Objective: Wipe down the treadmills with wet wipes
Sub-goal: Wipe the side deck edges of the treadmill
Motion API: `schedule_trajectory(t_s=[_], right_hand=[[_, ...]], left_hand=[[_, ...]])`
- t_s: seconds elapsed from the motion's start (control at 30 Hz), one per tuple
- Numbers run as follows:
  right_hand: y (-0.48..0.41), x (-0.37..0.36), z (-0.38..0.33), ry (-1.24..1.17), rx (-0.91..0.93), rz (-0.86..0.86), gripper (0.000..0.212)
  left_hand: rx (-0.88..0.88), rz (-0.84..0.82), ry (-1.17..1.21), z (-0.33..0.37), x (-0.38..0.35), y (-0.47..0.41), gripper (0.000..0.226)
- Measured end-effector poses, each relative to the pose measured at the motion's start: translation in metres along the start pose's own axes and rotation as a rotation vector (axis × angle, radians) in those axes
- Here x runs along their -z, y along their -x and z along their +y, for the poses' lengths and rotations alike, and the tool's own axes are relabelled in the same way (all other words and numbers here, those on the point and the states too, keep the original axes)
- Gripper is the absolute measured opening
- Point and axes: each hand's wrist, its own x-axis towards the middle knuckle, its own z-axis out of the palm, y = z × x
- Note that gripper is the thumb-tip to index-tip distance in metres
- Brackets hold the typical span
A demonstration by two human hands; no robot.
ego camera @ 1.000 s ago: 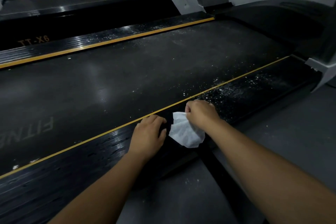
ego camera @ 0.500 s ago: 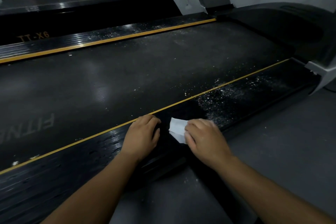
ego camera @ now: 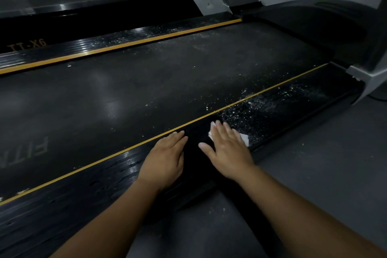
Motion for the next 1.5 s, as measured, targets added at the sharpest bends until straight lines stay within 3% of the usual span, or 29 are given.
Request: schedule_trajectory(t_s=[0.2, 0.37, 0.43, 0.6, 0.7, 0.8, 0.93, 1.07, 1.13, 1.3, 1.43, 1.5], right_hand=[[0.047, -0.022, -0.018, 0.033, 0.299, 0.007, 0.083], [0.002, 0.002, -0.019, -0.016, 0.126, -0.032, 0.106], [0.004, 0.002, -0.035, -0.016, 0.147, -0.055, 0.102], [0.036, -0.016, -0.033, 0.035, 0.095, 0.111, 0.071], [0.024, -0.014, -0.042, -0.050, 0.043, 0.082, 0.079], [0.019, -0.014, -0.051, -0.068, 0.130, 0.025, 0.086], [0.043, -0.019, -0.025, 0.007, 0.342, 0.053, 0.068], [0.005, -0.006, -0.011, -0.023, 0.117, -0.024, 0.090], [-0.012, -0.006, -0.038, -0.027, 0.115, -0.037, 0.092], [0.042, -0.021, -0.045, -0.028, 0.382, 0.005, 0.078], [-0.014, -0.007, -0.031, -0.020, 0.143, -0.054, 0.079], [-0.029, -0.009, -0.054, -0.019, 0.135, -0.064, 0.077]], left_hand=[[-0.011, -0.045, -0.017, -0.002, -0.005, -0.003, 0.066], [0.007, -0.061, -0.054, 0.001, -0.002, -0.001, 0.067], [0.004, -0.060, -0.055, 0.001, -0.002, 0.000, 0.063], [0.055, -0.037, -0.075, 0.004, -0.001, -0.001, 0.061], [0.082, -0.024, -0.070, 0.005, 0.001, 0.000, 0.060], [0.073, -0.048, -0.066, 0.004, 0.001, 0.002, 0.060], [-0.042, -0.105, -0.125, -0.014, 0.008, 0.007, 0.060], [-0.065, -0.170, -0.171, -0.035, 0.016, 0.023, 0.073], [-0.020, -0.147, -0.178, -0.036, 0.012, 0.030, 0.070], [0.051, -0.124, -0.194, -0.033, 0.012, 0.033, 0.069], [0.067, -0.116, -0.207, -0.026, 0.015, 0.034, 0.067], [0.073, -0.130, -0.216, -0.025, 0.017, 0.034, 0.065]])
